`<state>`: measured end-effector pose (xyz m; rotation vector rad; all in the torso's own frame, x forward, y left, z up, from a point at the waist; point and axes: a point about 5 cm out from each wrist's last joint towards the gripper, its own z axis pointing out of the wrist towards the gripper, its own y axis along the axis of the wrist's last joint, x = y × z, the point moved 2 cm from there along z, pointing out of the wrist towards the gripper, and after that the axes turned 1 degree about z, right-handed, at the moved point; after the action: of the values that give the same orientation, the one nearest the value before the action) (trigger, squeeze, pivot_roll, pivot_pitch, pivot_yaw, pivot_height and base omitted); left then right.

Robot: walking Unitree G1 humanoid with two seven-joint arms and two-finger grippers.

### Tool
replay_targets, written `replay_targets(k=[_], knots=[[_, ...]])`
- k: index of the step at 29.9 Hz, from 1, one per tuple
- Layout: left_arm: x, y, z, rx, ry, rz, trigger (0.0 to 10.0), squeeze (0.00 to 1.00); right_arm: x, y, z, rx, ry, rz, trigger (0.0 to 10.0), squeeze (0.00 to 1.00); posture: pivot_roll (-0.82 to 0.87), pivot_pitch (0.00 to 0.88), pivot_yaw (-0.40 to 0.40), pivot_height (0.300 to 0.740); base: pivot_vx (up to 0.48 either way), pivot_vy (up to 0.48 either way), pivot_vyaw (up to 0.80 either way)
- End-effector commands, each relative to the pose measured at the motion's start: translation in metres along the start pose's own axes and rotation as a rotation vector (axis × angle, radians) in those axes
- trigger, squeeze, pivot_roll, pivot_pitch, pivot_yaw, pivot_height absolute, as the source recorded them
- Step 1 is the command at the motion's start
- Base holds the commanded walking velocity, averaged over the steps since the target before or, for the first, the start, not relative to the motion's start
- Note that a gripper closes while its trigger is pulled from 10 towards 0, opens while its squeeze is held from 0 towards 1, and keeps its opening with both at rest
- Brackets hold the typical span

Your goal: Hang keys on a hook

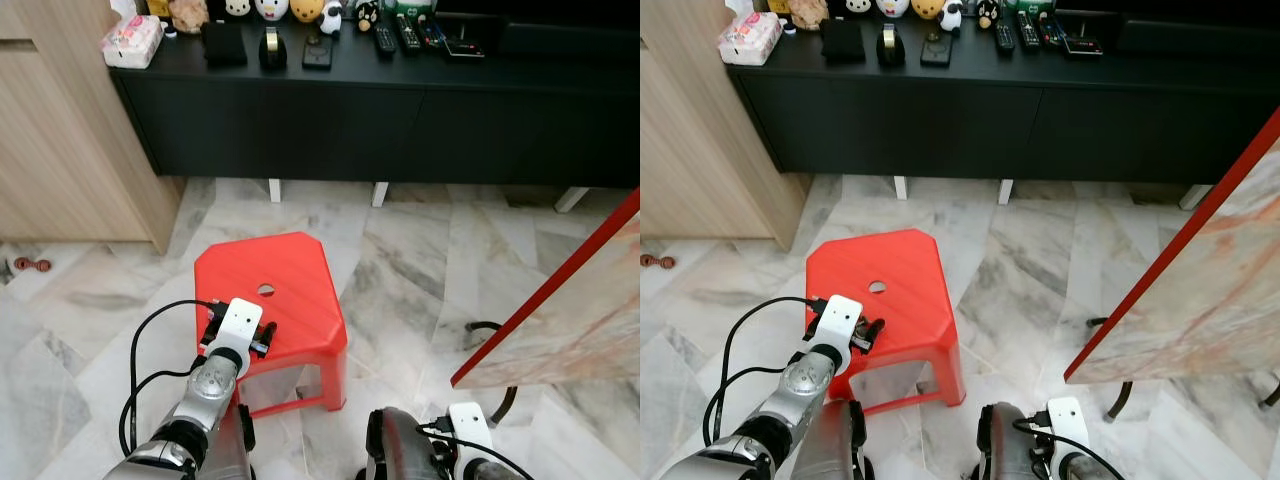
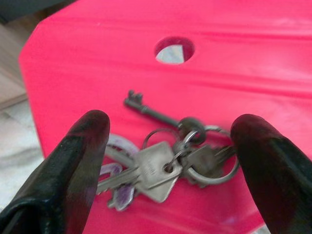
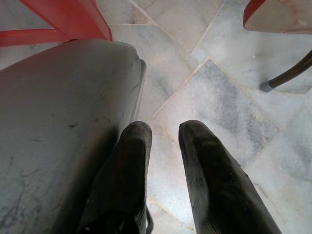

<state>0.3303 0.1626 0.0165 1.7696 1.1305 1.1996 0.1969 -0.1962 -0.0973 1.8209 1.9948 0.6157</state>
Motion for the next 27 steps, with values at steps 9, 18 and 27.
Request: replay_targets(k=[9, 18, 27], knots=[[-0.001, -0.016, -0.005, 0.053, 0.009, -0.056, 10.0, 0.00, -0.007, -0.043, -0.008, 0.140, -0.012, -0.009, 10.0, 0.00, -0.07, 0.231, -0.105, 0.602, 0.000, 0.000, 0.00], [-0.019, -0.023, -0.009, 0.083, -0.122, -0.085, 10.0, 0.00, -0.005, -0.041, -0.008, 0.135, -0.008, -0.010, 10.0, 0.00, -0.07, 0.233, -0.105, 0.602, 0.000, 0.000, 0.00], [-0.026, -0.034, -0.016, 0.105, -0.183, 0.073, 10.0, 0.00, -0.003, -0.038, -0.006, 0.129, -0.003, -0.009, 10.0, 0.00, -0.06, 0.226, -0.102, 0.602, 0.000, 0.000, 0.00]])
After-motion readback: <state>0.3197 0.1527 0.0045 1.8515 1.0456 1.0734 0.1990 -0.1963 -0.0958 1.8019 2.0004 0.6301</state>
